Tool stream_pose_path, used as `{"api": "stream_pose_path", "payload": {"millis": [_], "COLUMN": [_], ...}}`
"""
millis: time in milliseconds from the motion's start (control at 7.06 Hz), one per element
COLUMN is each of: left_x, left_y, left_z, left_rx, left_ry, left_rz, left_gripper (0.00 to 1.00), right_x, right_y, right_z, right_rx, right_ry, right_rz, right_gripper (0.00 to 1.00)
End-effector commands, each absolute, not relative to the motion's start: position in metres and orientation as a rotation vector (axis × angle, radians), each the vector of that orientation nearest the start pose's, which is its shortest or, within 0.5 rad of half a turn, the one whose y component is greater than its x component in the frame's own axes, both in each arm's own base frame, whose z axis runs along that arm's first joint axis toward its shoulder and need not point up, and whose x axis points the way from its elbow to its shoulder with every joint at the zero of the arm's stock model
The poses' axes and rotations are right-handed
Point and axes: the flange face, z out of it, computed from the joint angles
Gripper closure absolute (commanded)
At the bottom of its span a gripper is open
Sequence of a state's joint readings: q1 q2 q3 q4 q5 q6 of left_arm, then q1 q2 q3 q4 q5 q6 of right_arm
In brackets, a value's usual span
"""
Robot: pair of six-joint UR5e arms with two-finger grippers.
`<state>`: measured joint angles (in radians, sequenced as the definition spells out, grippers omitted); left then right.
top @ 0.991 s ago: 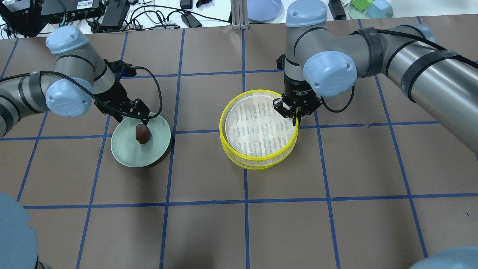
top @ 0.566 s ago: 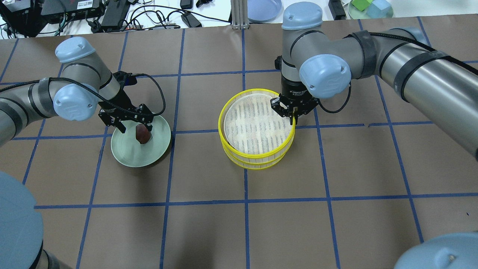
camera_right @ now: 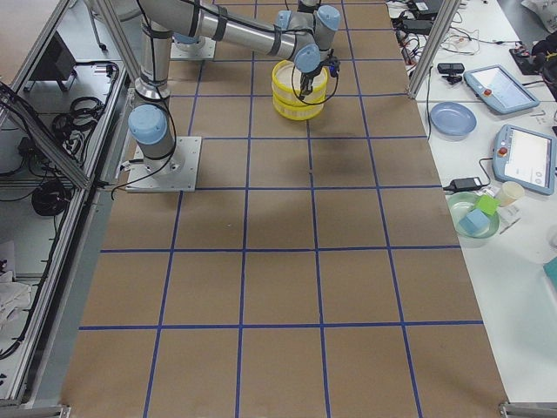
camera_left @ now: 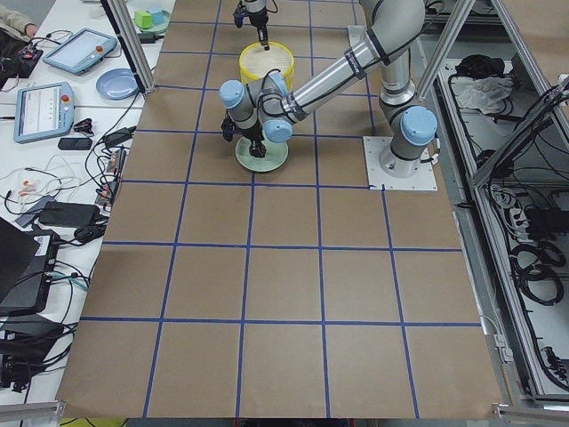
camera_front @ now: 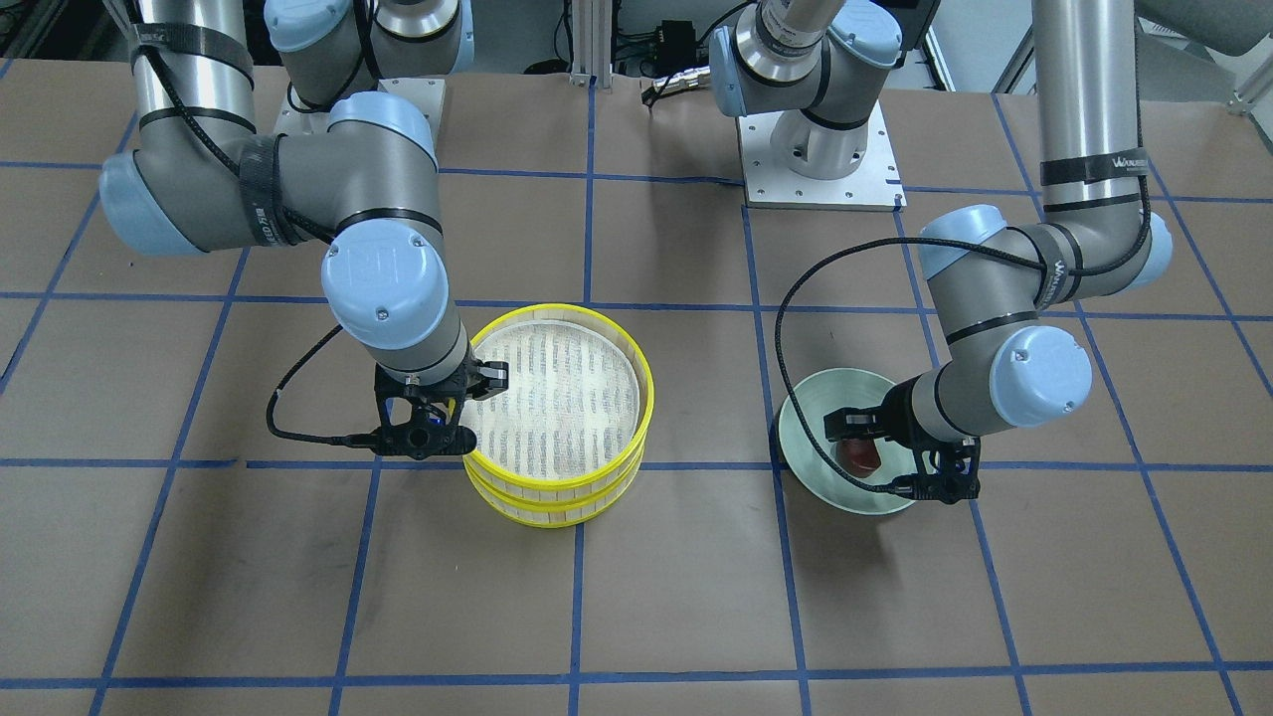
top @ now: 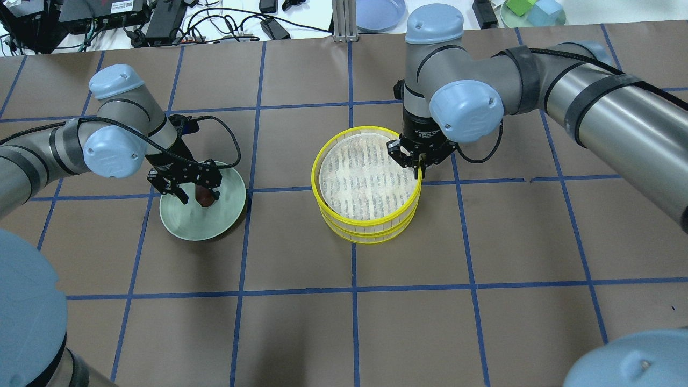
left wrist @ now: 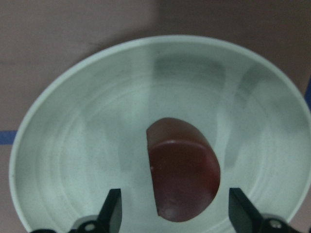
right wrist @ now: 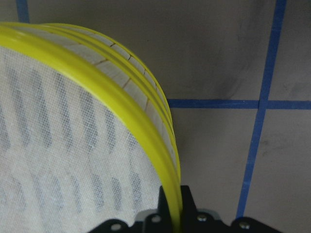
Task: Place buns in different layers of steamer
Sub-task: 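Lower the left gripper onto the dark brown bun and grasp it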
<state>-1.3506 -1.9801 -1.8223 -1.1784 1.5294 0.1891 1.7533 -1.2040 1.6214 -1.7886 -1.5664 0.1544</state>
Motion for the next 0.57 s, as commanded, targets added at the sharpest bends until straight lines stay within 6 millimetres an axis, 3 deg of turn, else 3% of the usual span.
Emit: {"api": "stream_pose_path", "payload": {"millis": [0,283,425], "left_x": [-0.008,-0.011,-0.013], "left_y": [-0.573,-0.577,-0.583], "left_z": [0.187,0.187,0.198], "left_rx": [0.053,0.043,0.057], "left_ry": [3.164,3.208,3.202], "left_rz": [0.355,0.307,0.218], "left_gripper": [1.00,1.00,1.00], "right_x": [0.238,0.238,0.238], "right_y": [-0.554,-0.554,-0.554], "right_z": [0.280,0.277,0.275], "right_rx": [-0.045,-0.049,-0.049], "right_ry": [3.153,3.161,3.162], "right_rz": [0.315,0.326,0.330], "right_gripper": [1.00,1.00,1.00]}}
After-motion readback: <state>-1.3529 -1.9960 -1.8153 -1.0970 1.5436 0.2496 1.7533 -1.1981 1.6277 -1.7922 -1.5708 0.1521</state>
